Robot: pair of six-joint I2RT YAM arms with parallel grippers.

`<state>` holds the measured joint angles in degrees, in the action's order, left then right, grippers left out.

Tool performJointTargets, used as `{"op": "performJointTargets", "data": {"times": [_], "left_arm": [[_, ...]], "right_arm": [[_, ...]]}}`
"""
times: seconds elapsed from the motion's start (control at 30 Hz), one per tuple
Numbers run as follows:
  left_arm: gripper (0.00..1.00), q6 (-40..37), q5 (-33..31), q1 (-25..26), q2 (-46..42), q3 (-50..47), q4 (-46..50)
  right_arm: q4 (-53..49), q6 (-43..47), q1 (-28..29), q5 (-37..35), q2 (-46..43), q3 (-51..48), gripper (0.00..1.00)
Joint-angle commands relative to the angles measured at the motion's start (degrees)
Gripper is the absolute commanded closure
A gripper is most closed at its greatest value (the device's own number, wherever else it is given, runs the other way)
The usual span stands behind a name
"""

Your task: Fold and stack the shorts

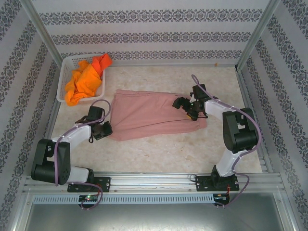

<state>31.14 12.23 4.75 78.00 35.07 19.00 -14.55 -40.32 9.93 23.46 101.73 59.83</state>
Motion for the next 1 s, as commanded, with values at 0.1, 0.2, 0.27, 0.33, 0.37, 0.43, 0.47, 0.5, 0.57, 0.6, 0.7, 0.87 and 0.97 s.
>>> {"op": "performJointTargets", "data": {"times": [0.1, 0.2, 0.27, 0.33, 0.37, 0.43, 0.47, 0.5, 0.57, 0.6, 0.7, 0.87, 0.97], "left_arm": [[0.6, 1.4, 3.25, -2.21, -8.13, 3.29, -1.15], [0.36, 0.59, 7.63, -2.13, -12.42, 8.29, -0.69], [0.21, 0.89, 10.75, -1.65, -14.12, 11.16, -1.62], [0.14, 1.21, 12.27, -0.19, -14.75, 13.15, -2.81], [0.1, 1.0, 12.51, 1.11, -14.72, 13.99, -3.52], [0.02, 0.56, 11.32, 4.61, -14.22, 14.93, -5.47], [0.0, 0.13, 10.63, 6.66, -13.45, 15.29, -6.87], [0.0, -0.24, 10.15, 8.58, -12.59, 15.87, -8.12], [0.0, -0.51, 9.57, 12.81, -9.01, 17.92, -10.39], [0.0, -0.35, 9.53, 14.49, -7.04, 19.41, -11.15], [0.01, 0.23, 9.96, 19.83, 0.64, 24.68, -14.58], [0.1, 1.0, 11.4, 27.69, 16.83, 38.33, -17.61], [0.22, 3.22, 14.3, 31.0, 27.18, 47.31, -20.08]], "right_arm": [[-0.16, 0.12, -1.06, 2.22, -3.78, 0.17, 0.02], [-1.91, 2.81, -0.97, 0.73, -10.28, 1.2, 0.02], [-3.83, 6.43, -1.24, -2.52, -14.87, 1.27, 0.02], [-5.13, 9.94, -2.07, -4.44, -18.32, 0.71, 0.02], [-5.82, 11.4, -2.97, -5.33, -19.7, 0.14, 0.02], [-7.08, 13.12, -5.19, -6.28, -21.55, -0.88, 0.02], [-7.6, 13.82, -6.59, -5.75, -22.1, -1.36, 0.02], [-8.2, 14.15, -7.95, -5.06, -22.42, -1.59, 0.02], [-9.04, 14.78, -10.63, -2.61, -22.88, -2.25, 0.02], [-9.17, 14.93, -11.65, -1.98, -23.04, -2.63, 0.02], [-8.84, 15.33, -14.63, 0.71, -22.99, -3.63, 0.02], [-8.23, 15.64, -16.73, 4.49, -21.56, -4.32, 0.02], [-7.96, 15.3, -17.27, 4.75, -21.77, -4.79, 0.02]]}}
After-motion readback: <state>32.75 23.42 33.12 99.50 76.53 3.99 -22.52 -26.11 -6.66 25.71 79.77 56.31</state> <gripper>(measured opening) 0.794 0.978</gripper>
